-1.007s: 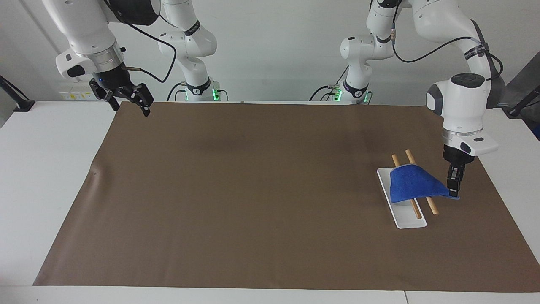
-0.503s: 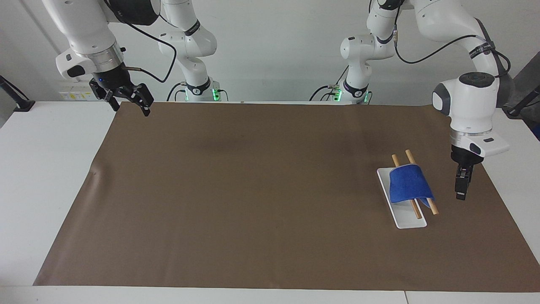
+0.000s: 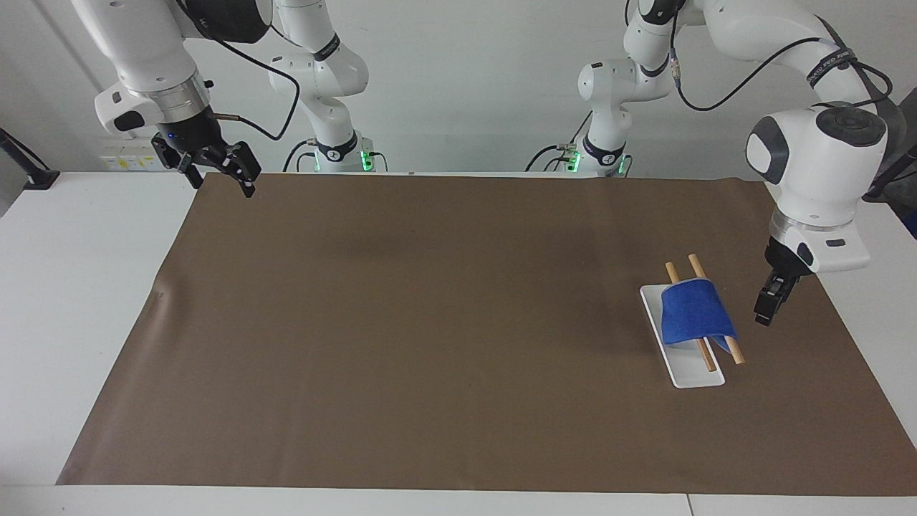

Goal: Right arm passes towel to left arm to hang

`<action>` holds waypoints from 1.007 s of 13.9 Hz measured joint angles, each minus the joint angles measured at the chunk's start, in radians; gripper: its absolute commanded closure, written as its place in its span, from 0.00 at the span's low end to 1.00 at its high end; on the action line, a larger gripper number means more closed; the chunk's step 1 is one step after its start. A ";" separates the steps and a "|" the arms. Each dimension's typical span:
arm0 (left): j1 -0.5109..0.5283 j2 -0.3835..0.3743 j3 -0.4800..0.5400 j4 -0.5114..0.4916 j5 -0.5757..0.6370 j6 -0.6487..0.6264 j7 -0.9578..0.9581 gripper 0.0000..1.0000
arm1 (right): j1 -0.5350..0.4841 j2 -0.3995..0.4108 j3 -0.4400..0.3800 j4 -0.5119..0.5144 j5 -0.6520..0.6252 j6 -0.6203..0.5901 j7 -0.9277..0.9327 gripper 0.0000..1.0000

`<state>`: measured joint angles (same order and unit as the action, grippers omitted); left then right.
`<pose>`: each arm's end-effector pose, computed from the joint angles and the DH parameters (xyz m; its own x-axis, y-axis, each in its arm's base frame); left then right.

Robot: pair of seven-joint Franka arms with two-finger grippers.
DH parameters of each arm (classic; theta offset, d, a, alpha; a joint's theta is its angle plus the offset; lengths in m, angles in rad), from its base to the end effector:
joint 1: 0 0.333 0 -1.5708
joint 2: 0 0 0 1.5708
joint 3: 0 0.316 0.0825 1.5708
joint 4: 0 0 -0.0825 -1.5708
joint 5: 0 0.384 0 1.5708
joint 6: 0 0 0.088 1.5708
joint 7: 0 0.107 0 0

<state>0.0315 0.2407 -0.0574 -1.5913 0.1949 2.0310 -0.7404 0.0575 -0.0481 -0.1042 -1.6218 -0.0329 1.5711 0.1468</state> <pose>0.6555 -0.0024 0.5144 0.7700 0.5834 0.2582 0.6037 -0.7972 0.0007 0.5384 -0.0301 0.6267 0.9814 -0.1921 0.0012 -0.1921 -0.9810 0.0280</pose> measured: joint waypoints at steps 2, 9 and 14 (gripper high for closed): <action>0.000 0.003 -0.030 0.024 -0.029 -0.097 0.062 0.31 | 0.000 0.000 0.000 0.000 0.000 0.000 0.000 0.00; 0.000 -0.053 -0.063 0.177 -0.146 -0.491 0.341 0.30 | 0.000 0.000 0.000 0.000 0.000 0.000 0.000 0.00; 0.000 -0.126 -0.093 0.177 -0.151 -0.564 0.434 0.18 | 0.000 0.000 0.000 0.000 0.000 0.000 0.000 0.00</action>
<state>0.0310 0.1149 -0.1507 -1.4144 0.0444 1.4666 -0.3059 0.0576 -0.0481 -0.1042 -1.6218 -0.0329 1.5711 0.1468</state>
